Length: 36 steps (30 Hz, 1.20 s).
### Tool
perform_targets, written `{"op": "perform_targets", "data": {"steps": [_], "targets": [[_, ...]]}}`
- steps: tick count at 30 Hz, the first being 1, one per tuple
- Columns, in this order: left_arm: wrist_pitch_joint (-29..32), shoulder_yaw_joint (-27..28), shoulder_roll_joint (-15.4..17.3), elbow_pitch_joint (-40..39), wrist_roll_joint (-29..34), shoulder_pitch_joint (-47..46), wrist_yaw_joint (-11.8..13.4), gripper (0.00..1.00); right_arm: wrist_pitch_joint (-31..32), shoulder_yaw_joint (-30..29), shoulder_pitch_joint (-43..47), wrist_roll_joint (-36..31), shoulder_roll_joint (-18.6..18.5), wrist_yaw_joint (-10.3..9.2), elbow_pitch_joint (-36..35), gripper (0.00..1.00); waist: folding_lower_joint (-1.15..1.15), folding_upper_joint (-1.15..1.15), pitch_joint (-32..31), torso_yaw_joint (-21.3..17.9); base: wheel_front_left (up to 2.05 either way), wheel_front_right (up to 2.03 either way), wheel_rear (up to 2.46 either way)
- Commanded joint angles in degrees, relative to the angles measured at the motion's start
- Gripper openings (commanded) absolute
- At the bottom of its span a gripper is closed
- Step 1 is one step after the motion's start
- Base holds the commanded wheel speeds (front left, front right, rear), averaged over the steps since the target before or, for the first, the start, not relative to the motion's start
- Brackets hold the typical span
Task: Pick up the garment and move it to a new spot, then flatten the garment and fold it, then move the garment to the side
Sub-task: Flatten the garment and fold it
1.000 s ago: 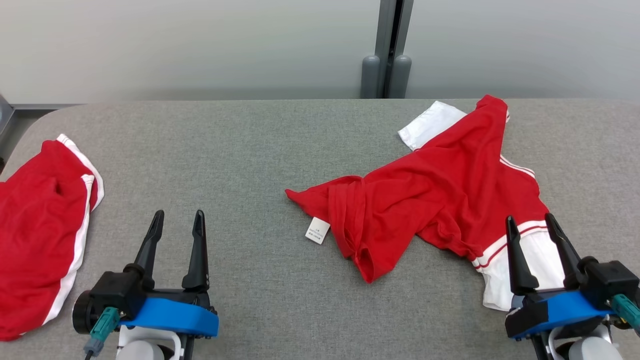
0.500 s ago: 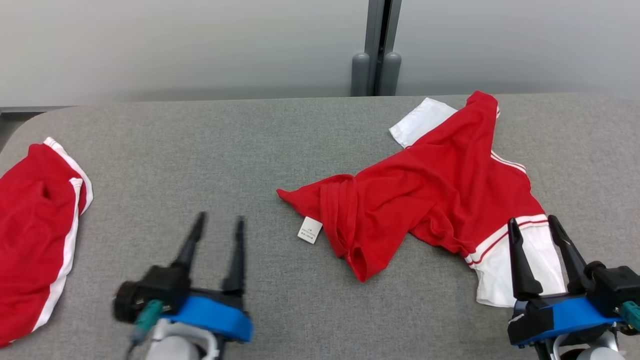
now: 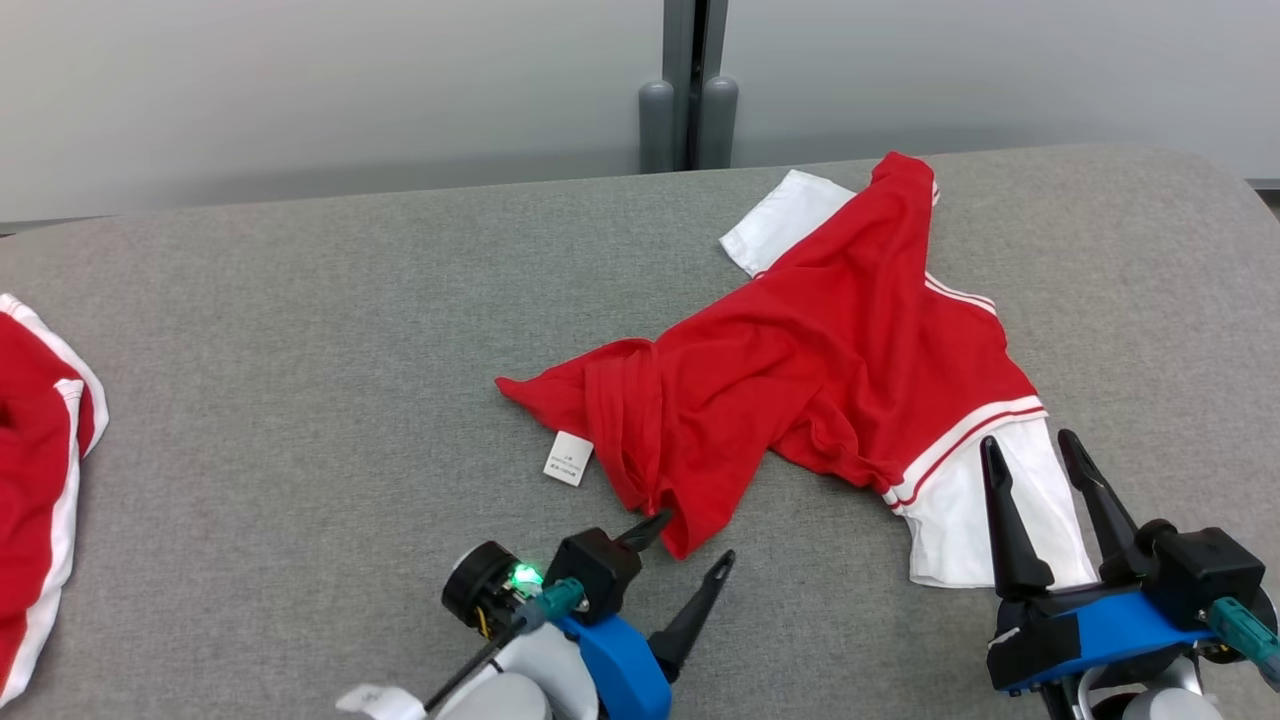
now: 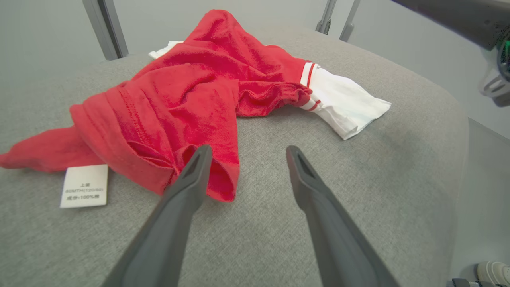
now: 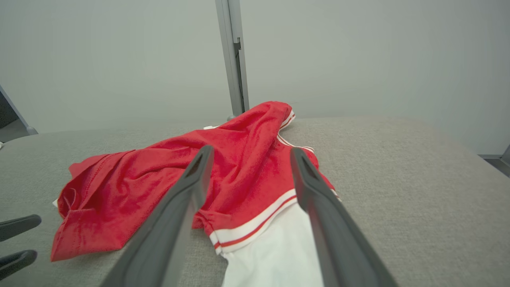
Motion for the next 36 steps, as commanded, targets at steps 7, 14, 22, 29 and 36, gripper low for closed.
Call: {"op": "perform_targets", "data": {"steps": [7, 14, 22, 29, 36], "targets": [[7.42, -1.38, 0.78, 4.23, -4.11, -4.45, -0.32, 1.0, -1.05, 1.01, -1.43, 0.87, -0.03, 0.0, 1.22, 1.0, 0.0, 0.0, 0.69, -1.75, 0.0, 0.0, 0.0], [10.2, -3.35, 0.67, 6.39, -4.9, -7.35, -0.37, 1.0, -1.61, 1.85, -2.12, 1.43, -0.03, 0.0, 1.86, 1.0, 0.0, 0.0, 1.55, -2.87, 0.0, 0.0, 0.0], [11.01, -3.29, -0.63, 9.92, -8.01, -8.81, -0.37, 0.0, -1.83, 2.46, -2.57, 2.17, -0.03, 0.0, 2.7, 1.0, 0.0, 0.0, 1.51, -3.23, 0.0, 0.0, 0.0], [4.72, -0.27, -0.59, 11.91, -11.83, -9.21, -0.36, 0.0, -1.59, 1.53, -1.76, 1.76, -0.03, 0.0, 2.45, 1.0, 0.0, 0.0, 0.64, -1.65, 0.0, 0.0, 0.0], [-0.01, 4.58, 2.21, 5.94, -16.86, -5.66, -0.33, 0.0, -1.06, 0.67, -0.55, 1.93, -0.03, 0.0, 1.84, 1.0, 0.0, 0.0, -0.35, 2.03, 0.0, 0.0, 0.0]]}}
